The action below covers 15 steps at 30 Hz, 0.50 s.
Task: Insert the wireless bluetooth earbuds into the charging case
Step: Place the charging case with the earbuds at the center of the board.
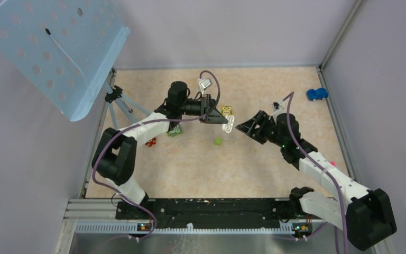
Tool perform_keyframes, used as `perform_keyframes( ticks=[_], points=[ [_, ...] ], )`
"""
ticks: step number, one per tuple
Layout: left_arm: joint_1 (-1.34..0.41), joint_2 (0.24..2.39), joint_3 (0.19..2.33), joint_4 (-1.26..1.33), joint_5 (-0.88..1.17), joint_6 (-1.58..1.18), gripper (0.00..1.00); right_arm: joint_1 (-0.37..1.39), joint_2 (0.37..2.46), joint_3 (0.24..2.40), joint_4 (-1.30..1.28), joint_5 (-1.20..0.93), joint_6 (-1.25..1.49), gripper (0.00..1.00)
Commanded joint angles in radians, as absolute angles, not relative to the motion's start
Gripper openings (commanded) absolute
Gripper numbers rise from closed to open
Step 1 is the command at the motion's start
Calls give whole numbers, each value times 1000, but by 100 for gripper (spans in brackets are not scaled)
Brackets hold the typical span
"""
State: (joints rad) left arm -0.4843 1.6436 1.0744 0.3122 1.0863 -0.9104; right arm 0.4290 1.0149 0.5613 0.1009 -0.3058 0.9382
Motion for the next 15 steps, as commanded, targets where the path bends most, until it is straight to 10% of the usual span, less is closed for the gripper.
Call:
perform_keyframes(
  ticks=[1, 15],
  points=[
    [-487, 1762, 1179, 329, 1054, -851, 0, 398, 919, 607, -189, 0, 919, 66],
    [-580, 2353, 1763, 374, 1092, -918, 0, 387, 647, 697, -523, 355, 801, 67]
  ],
)
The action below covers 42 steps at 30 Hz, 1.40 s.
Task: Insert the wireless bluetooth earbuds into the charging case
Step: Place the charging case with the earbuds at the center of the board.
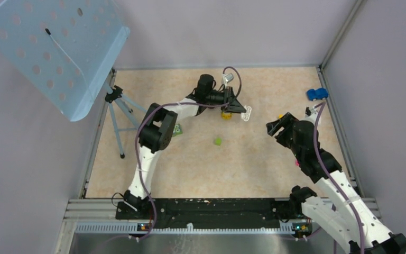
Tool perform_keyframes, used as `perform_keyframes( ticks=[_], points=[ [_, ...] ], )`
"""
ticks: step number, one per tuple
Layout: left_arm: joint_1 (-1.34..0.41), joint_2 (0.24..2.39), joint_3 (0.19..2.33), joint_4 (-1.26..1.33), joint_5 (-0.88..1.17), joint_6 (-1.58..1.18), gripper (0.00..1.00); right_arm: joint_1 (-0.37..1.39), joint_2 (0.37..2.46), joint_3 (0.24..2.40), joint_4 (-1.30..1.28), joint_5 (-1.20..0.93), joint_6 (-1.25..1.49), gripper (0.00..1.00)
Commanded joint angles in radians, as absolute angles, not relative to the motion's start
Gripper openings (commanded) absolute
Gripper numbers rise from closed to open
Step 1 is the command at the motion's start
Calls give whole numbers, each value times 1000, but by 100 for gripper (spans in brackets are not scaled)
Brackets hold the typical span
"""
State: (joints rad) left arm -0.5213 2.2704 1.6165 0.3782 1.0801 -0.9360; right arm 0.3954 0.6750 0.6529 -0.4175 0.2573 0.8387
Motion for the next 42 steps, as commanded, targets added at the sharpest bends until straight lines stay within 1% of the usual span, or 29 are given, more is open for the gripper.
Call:
perform_keyframes(
  ticks=[1, 3, 7, 11, 16, 18, 19, 21, 23, 27, 28, 29, 31, 32, 35, 38, 40, 41, 42],
  points=[
    [-591, 2385, 1807, 333, 1083, -893, 0, 387, 631, 695, -521, 365, 802, 67],
    [-609, 2443, 1874, 256, 1069, -853, 0, 387, 608, 691, -510, 378, 795, 67],
    [-625, 2516, 1939, 237, 1064, -855, 0, 387, 624, 703, -516, 393, 779, 67],
    [-637, 2573, 2000, 149, 1052, -774, 0, 387, 618, 694, -497, 394, 778, 66],
    [-637, 2608, 2024, 92, 1022, -725, 0, 387, 611, 701, -494, 400, 765, 66],
    [-635, 2616, 2030, 82, 1018, -726, 0, 387, 607, 693, -484, 386, 755, 63],
    [-634, 2616, 2030, 76, 1016, -727, 4, 387, 600, 687, -480, 382, 756, 63],
    [-630, 2610, 2029, 57, 1002, -721, 27, 387, 593, 676, -472, 373, 762, 63],
    [-621, 2587, 2029, 26, 980, -702, 46, 387, 594, 672, -474, 368, 766, 63],
    [-612, 2487, 2030, -89, 901, -604, 73, 387, 606, 679, -492, 377, 753, 67],
    [-612, 2457, 2030, -126, 876, -567, 77, 387, 615, 682, -495, 377, 743, 68],
    [-611, 2425, 2030, -157, 857, -533, 79, 387, 628, 687, -498, 382, 727, 69],
    [-612, 2359, 2029, -234, 815, -453, 83, 386, 658, 703, -505, 411, 691, 77],
    [-611, 2312, 2027, -282, 786, -414, 85, 385, 677, 715, -507, 426, 671, 80],
    [-609, 2202, 2014, -377, 711, -313, 87, 378, 730, 757, -491, 447, 621, 84],
    [-604, 2068, 1923, -394, 619, -245, 87, 368, 778, 774, -441, 417, 585, 84],
    [-595, 1976, 1822, -361, 545, -238, 88, 365, 826, 778, -400, 341, 563, 82],
    [-584, 1947, 1772, -348, 511, -251, 89, 365, 874, 785, -393, 310, 561, 79],
    [-567, 1920, 1725, -334, 516, -270, 88, 363, 918, 794, -388, 280, 562, 78]
  ],
)
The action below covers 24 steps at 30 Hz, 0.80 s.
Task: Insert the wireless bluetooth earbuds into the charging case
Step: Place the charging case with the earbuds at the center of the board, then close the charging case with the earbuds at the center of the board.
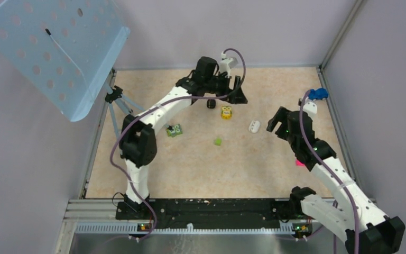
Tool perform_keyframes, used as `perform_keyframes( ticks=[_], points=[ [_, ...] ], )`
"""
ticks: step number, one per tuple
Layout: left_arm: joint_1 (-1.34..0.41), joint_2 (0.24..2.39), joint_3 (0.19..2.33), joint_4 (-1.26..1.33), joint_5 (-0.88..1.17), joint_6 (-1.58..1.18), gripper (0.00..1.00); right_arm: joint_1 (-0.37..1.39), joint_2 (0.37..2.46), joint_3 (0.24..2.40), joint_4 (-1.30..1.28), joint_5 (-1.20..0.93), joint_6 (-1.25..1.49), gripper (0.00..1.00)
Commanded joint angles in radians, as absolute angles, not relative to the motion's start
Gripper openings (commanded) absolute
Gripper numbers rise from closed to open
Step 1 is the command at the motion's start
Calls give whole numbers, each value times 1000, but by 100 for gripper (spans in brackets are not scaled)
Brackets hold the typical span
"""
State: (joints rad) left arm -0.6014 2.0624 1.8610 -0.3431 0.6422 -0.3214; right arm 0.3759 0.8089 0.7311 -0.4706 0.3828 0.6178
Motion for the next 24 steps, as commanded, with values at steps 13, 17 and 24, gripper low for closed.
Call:
perform_keyframes(
  ticks=[13, 17, 24],
  points=[
    [-541, 1913, 1573, -343, 647, -371, 75, 281, 1325, 861, -216, -14, 558, 22],
    [-541, 1897, 1539, -339, 644, -374, 71, 280, 1436, 895, -173, -28, 552, 17],
    [-540, 1876, 1491, -324, 653, -383, 67, 280, 1526, 949, -108, -50, 559, 7]
  ],
)
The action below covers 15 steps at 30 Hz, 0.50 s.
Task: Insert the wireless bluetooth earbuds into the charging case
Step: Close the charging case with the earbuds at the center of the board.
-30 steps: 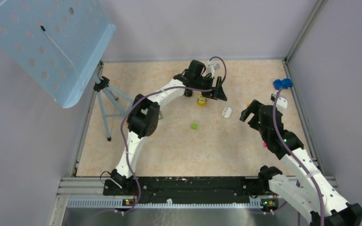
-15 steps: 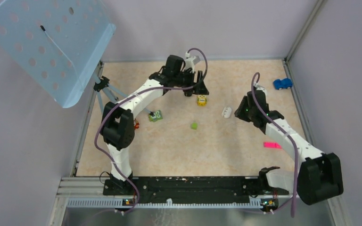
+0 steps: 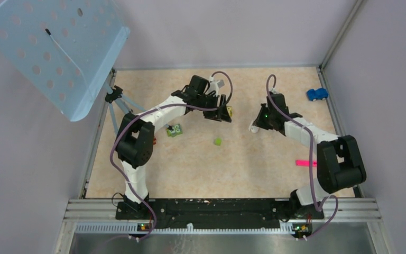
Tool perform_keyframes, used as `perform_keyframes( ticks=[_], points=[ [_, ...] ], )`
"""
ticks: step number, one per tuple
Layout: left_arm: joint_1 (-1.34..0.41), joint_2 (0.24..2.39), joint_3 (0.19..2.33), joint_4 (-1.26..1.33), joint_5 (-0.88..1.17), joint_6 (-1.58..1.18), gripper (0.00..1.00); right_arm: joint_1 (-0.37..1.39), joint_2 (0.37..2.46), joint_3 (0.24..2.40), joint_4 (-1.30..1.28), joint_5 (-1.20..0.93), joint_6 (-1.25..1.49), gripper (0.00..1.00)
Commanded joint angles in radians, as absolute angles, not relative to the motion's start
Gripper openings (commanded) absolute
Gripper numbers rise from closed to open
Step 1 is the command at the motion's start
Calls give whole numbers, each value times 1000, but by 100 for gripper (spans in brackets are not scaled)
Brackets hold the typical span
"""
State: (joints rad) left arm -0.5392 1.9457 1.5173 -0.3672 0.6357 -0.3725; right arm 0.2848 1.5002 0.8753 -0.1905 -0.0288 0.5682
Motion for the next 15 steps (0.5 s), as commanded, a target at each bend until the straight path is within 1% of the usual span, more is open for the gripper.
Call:
perform_keyframes(
  ticks=[1, 7, 11, 15],
  points=[
    [-540, 1872, 1483, -319, 653, -386, 67, 279, 1544, 958, -108, -52, 555, 5],
    [-540, 1861, 1458, -313, 653, -390, 66, 280, 1641, 985, -128, -35, 549, 0],
    [-540, 1852, 1443, -312, 649, -391, 66, 280, 1653, 976, -167, 41, 556, 0],
    [-541, 1850, 1435, -311, 653, -394, 66, 279, 1627, 977, -170, 25, 553, 0]
  ],
)
